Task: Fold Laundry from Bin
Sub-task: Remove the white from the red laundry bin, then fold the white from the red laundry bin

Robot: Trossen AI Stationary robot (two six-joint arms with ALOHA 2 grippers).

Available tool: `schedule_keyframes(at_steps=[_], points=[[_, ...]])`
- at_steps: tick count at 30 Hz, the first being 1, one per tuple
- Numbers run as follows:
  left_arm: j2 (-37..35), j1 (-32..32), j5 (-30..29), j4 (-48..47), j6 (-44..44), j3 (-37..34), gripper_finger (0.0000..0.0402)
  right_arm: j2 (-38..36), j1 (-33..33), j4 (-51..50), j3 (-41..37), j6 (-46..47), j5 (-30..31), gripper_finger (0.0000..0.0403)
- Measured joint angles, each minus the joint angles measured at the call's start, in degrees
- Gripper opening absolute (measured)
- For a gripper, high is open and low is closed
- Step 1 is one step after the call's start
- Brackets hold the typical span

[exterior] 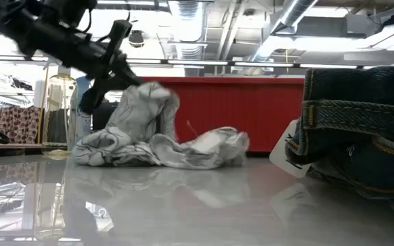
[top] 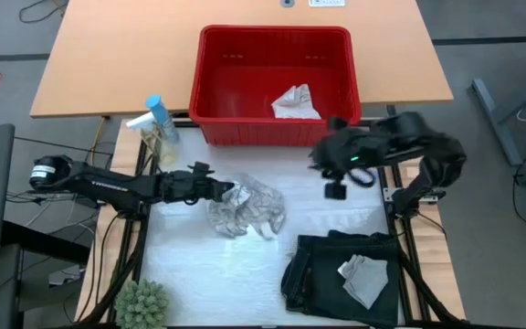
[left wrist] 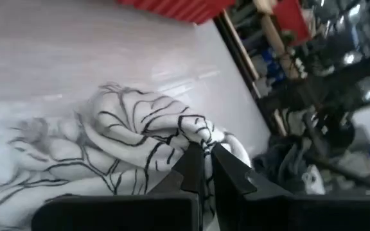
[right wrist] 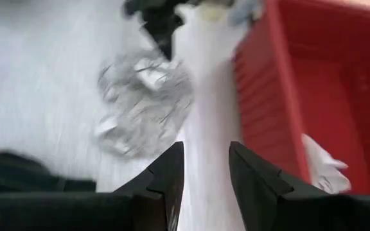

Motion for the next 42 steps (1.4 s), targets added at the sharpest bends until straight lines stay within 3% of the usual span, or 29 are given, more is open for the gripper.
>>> schedule_keyframes(at_steps=[5,7,10,15,20,25,28,31,35,42], points=[[-2.1,0.0,-3.8,0.4,-3.7,-3.4,0.0,-0.4,-3.0,10.4,-7.7,-8.5,-17.0,0.0147],[-2.9,0.0,-3.9,0.7,-3.4,-3.4,0.0,-3.0,-4.7,8.7,-11.1,-6.9,-19.5,0.0147],[-3.5,0.0,-3.7,1.3,-2.1,-3.4,0.0,-11.3,-7.3,6.7,-14.6,-4.0,-19.5,0.0147],[-3.8,0.0,-3.7,3.5,1.1,-3.4,0.0,-30.5,-12.1,19.8,-24.2,-1.6,-15.8,0.0147],[-3.8,0.0,-3.7,4.4,2.4,-3.4,0.0,-49.7,-14.9,38.3,-47.8,7.1,-9.6,0.0147],[-3.8,0.0,-3.7,3.8,2.4,-3.4,0.0,-58.5,-15.2,59.9,-72.1,12.2,-9.9,0.0147],[-3.8,0.0,-3.7,3.7,1.8,-3.4,0.0001,-58.5,-15.2,69.5,-81.5,9.4,-10.4,0.0147],[-3.8,0.0,-3.5,3.5,1.4,-3.4,0.0014,-54.5,-15.2,71.5,-86.2,5.6,-10.9,0.0148],[-3.8,0.0,-0.1,3.6,2.3,-3.4,0.0059,-46.0,-15.4,71.5,-87.2,1.5,-10.9,0.0168],[-3.8,0.0,1.7,3.0,0.9,-3.4,0.0154,-30.3,-14.9,73.1,-87.1,-7.6,-12.1,0.0247]])
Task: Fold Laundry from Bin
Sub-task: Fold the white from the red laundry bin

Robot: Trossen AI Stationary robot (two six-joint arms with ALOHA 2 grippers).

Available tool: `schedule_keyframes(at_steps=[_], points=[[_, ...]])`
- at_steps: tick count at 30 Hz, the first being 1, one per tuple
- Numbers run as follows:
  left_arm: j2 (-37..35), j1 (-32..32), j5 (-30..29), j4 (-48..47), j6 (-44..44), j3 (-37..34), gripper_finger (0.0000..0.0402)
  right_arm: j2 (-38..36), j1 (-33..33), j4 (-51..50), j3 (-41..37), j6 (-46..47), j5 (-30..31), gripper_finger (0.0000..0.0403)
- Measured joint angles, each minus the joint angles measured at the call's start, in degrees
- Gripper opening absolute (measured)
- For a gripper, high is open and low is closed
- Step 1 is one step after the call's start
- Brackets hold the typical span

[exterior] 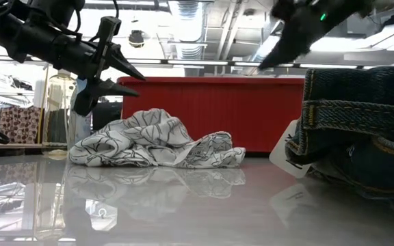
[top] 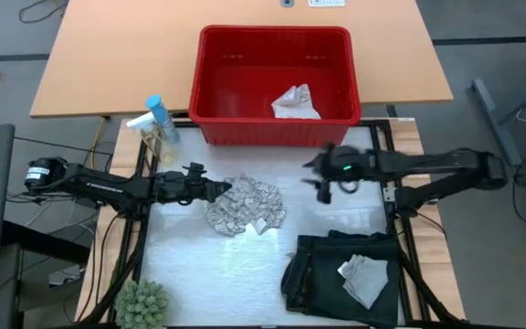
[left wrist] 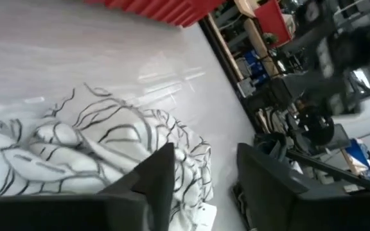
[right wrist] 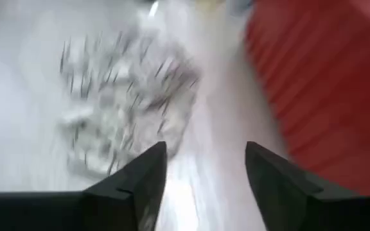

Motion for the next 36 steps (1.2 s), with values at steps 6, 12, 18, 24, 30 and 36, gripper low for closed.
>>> schedule_keyframes(at_steps=[6,12,18,24,30,36], points=[[0.0,0.0,-0.1,-0.6,-0.9,0.0,0.02,11.0,3.1,3.1,2.0,-11.7,-5.5,0.0264],[0.0,0.0,0.0,-1.9,-1.6,0.0,0.0204,21.4,5.3,3.6,6.1,-19.7,-7.7,0.0264],[0.0,0.0,0.0,-1.8,-1.7,0.0,0.0202,31.3,5.6,6.4,11.1,-21.1,-3.2,0.0264],[0.0,0.0,0.1,-1.9,-1.7,0.0,0.0202,38.0,4.8,5.1,15.6,-22.6,-3.2,0.0264],[0.0,0.0,0.0,-2.3,-1.7,0.0,0.0202,41.0,5.0,4.2,16.7,-20.6,-0.1,0.0253],[0.0,0.0,-0.1,-2.5,-2.7,0.0,0.0201,40.4,5.1,1.8,16.7,-17.1,7.6,0.0112]])
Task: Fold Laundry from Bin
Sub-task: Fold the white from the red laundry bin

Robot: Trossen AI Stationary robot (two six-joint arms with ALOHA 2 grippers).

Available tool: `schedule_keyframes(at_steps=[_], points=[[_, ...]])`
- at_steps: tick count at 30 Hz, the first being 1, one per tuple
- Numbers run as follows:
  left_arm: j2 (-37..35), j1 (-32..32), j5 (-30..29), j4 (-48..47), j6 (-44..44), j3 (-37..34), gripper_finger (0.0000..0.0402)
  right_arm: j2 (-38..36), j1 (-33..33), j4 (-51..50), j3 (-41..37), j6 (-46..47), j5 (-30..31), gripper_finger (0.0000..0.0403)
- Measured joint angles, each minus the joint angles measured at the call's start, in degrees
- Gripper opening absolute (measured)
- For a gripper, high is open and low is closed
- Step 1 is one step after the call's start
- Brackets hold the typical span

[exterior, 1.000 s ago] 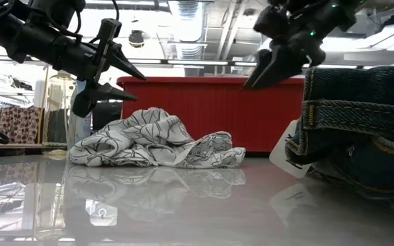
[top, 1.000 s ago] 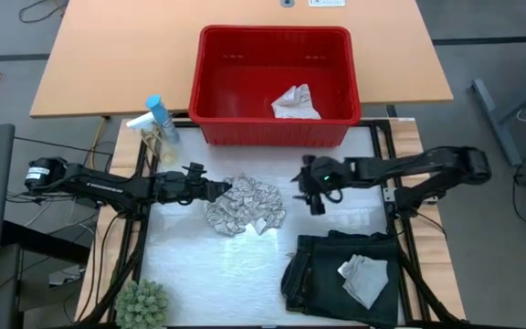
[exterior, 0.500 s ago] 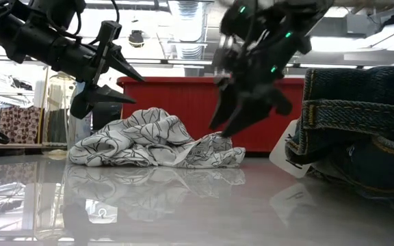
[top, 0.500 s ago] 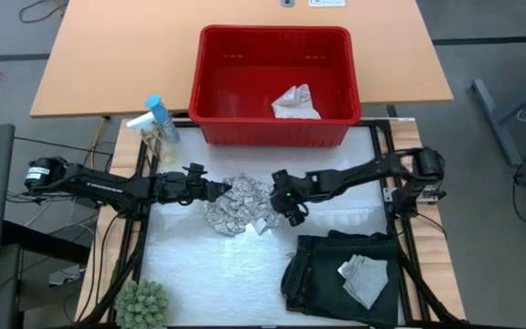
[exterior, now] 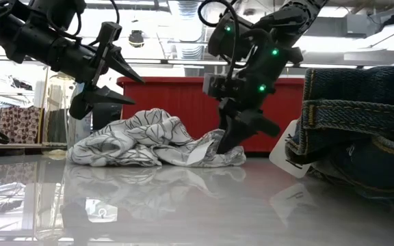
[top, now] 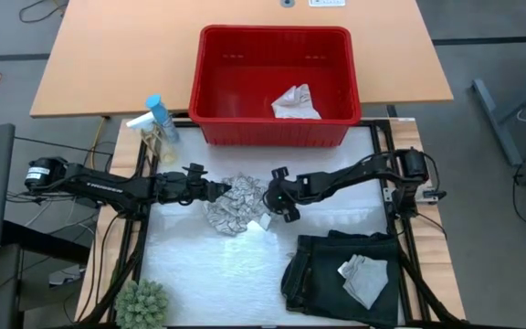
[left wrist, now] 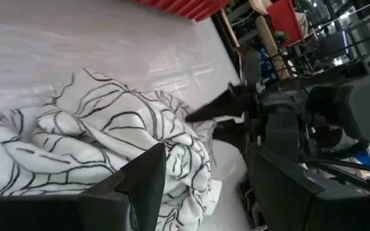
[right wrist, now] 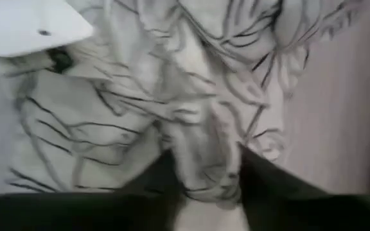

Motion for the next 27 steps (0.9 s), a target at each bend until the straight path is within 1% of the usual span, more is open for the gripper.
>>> schedule_keyframes(at_steps=[2,3,7,9,11,14,16,18,19,23,27], points=[[0.0,0.0,0.1,0.1,-0.6,0.0,0.0201,-1.5,-0.2,-2.7,0.5,1.3,-0.1,0.0038],[0.0,0.0,0.3,0.4,-0.9,0.0,0.0201,-2.4,-0.2,-3.9,1.4,2.1,-0.1,0.0023],[0.0,0.0,2.6,6.6,0.3,0.0,0.0201,-6.4,-0.3,-9.6,5.8,4.8,-1.2,0.0021],[0.0,0.0,4.0,11.9,2.2,0.0,0.0201,-8.4,-0.8,-11.5,8.7,7.0,-2.1,0.0021],[0.0,0.0,5.1,17.2,4.5,0.1,0.0201,-10.7,-2.1,-13.5,11.7,12.0,-2.3,0.0021],[0.0,-0.1,6.0,20.9,8.7,1.9,0.0201,-12.6,-5.5,-18.0,17.1,25.7,-2.2,0.0021],[0.0,-0.6,5.3,20.4,12.0,3.9,0.0201,-13.6,-7.8,-20.3,20.3,32.9,-2.1,0.0021],[0.1,-1.6,3.4,18.5,16.3,6.0,0.0201,-14.7,-9.2,-19.8,23.2,35.0,-2.3,0.0021],[0.3,-2.1,2.2,17.4,18.5,7.2,0.0201,-15.2,-9.8,-19.5,24.8,34.9,-1.2,0.0021],[1.2,-3.8,-2.7,11.8,28.1,11.3,0.0201,-16.3,-11.1,-19.4,30.9,32.5,-1.4,0.0021],[2.8,-4.5,-7.9,3.3,31.6,14.3,0.0201,-16.5,-11.0,-20.7,35.4,30.7,-1.4,0.0021]])
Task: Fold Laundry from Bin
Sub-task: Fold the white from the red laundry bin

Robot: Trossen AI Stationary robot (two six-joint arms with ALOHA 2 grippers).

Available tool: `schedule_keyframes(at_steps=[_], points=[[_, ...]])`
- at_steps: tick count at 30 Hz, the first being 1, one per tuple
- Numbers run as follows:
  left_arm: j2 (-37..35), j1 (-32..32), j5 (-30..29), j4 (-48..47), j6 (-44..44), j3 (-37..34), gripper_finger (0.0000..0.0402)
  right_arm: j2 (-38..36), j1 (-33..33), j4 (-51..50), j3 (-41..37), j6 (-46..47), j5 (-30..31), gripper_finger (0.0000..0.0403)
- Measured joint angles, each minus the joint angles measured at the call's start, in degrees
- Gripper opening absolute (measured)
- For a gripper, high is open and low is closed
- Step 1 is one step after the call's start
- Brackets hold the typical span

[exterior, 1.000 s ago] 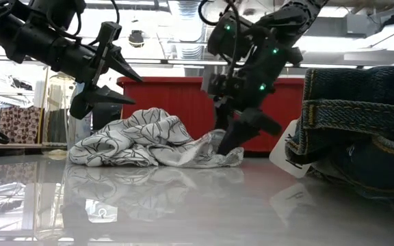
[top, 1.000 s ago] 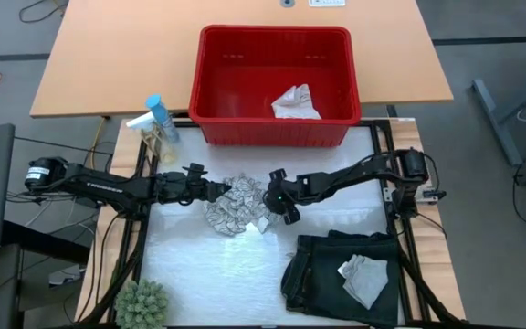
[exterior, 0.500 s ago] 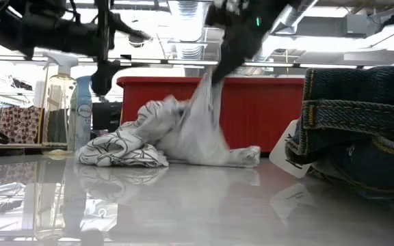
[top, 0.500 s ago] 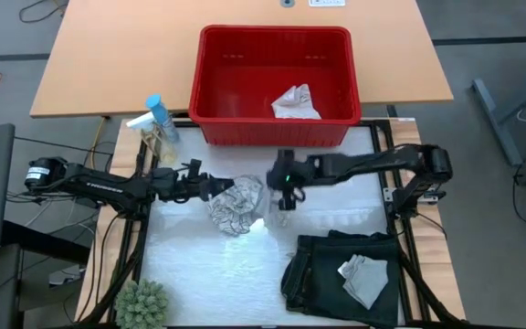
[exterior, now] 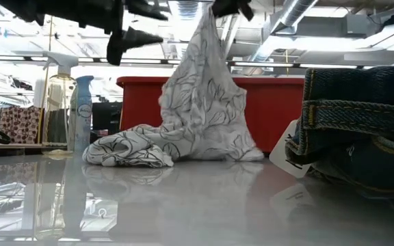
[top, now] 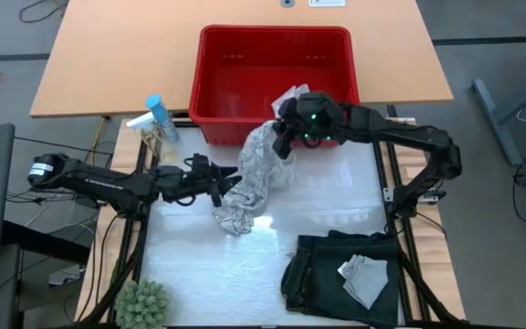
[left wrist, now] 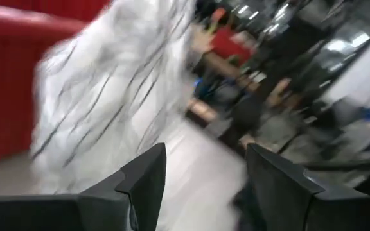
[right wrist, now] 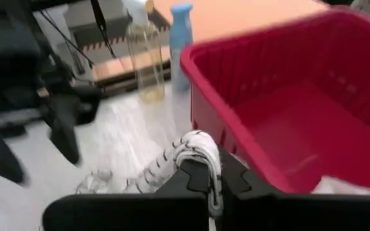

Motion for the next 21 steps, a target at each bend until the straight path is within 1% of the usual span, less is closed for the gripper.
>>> schedule_keyframes(at_steps=[2,4,6,8,10,12,15,18,21], points=[[1.2,0.0,-1.2,-3.6,-1.1,0.6,0.0201,0.0,0.0,-1.5,1.9,-0.2,0.0,0.0021],[2.6,0.0,-1.3,-5.2,-3.9,0.6,0.0201,0.0,0.4,-1.9,2.6,-0.1,0.0,0.0021],[4.1,0.0,-0.5,-4.3,-6.1,0.6,0.0201,0.2,0.5,-2.6,2.6,0.3,0.2,0.0021],[5.1,-0.5,0.8,-2.0,-5.8,0.6,0.0201,0.3,0.7,-3.1,2.5,0.3,0.6,0.0021],[6.4,-1.4,1.7,0.3,-2.0,0.7,0.02,0.3,0.8,-3.6,2.5,0.3,1.0,0.0021],[7.6,-2.6,1.5,0.6,3.8,0.7,0.0196,0.3,0.8,-3.0,2.5,0.3,1.2,0.0021],[9.1,-4.0,-1.0,0.0,10.8,2.2,0.019,0.3,1.0,-3.2,2.5,0.4,1.3,0.0021],[9.0,-4.3,-4.2,0.3,16.5,6.0,0.0188,0.3,1.7,-4.2,2.5,0.1,1.2,0.0021],[6.9,-3.9,-8.7,0.5,24.7,12.1,0.0188,0.2,2.9,-6.2,2.5,-1.7,0.3,0.0021]])
